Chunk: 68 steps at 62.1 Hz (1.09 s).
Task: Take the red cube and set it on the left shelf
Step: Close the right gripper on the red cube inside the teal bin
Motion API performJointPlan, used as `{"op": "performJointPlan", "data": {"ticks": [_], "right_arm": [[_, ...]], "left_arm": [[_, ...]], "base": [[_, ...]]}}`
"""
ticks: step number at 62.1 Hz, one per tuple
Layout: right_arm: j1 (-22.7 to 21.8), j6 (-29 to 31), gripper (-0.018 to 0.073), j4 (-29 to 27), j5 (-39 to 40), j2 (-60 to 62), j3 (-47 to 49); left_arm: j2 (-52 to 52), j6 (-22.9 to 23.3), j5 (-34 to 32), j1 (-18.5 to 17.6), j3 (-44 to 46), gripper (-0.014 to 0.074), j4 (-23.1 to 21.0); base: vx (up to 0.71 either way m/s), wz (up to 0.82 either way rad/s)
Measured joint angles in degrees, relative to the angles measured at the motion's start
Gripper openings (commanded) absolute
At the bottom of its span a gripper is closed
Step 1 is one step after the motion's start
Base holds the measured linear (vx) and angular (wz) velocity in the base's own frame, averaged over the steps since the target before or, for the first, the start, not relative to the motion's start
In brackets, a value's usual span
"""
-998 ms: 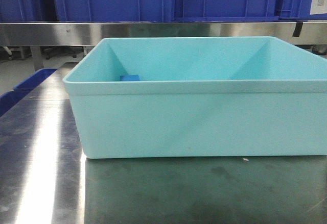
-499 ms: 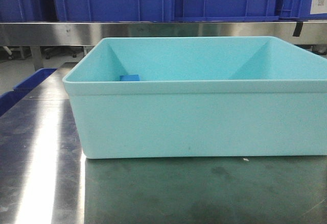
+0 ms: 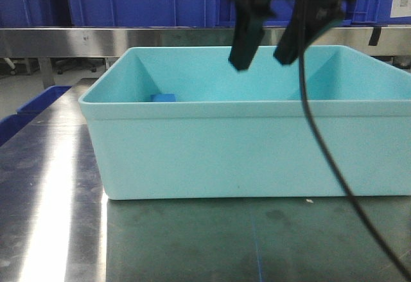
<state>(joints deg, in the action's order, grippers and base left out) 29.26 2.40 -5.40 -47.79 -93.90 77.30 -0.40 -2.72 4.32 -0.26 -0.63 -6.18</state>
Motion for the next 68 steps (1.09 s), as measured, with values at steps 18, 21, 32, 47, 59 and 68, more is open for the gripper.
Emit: {"op": "performJointPlan", "data": {"ticks": [18, 21, 32, 47, 59, 68], "right_arm": [[0.00, 0.00, 0.0545, 2.33, 4.49, -5.63, 0.08], [0.00, 0.00, 0.0545, 2.33, 5.04, -6.42, 0.13], [0.00, 0.00, 0.0545, 2.37, 6.79, -10.38, 0.13], [0.00, 0.00, 0.0530, 2.60, 8.15, -13.13, 0.13], [0.00, 0.00, 0.0293, 2.64, 8.18, -13.35, 0.13], [0.00, 0.00, 0.0067, 2.64, 7.04, -13.35, 0.49]], "left_arm": [[0.00, 0.00, 0.00, 0.00, 0.00, 0.0102, 0.00], [0.00, 0.00, 0.00, 0.00, 0.00, 0.0102, 0.00], [0.00, 0.00, 0.00, 0.00, 0.00, 0.0102, 0.00], [0.00, 0.00, 0.00, 0.00, 0.00, 0.0102, 0.00], [0.00, 0.03, 0.00, 0.00, 0.00, 0.0102, 0.00], [0.00, 0.03, 0.00, 0.00, 0.00, 0.0102, 0.00]], "base": [[0.00, 0.00], [0.00, 0.00], [0.00, 0.00], [0.00, 0.00], [0.00, 0.00], [0.00, 0.00]]}}
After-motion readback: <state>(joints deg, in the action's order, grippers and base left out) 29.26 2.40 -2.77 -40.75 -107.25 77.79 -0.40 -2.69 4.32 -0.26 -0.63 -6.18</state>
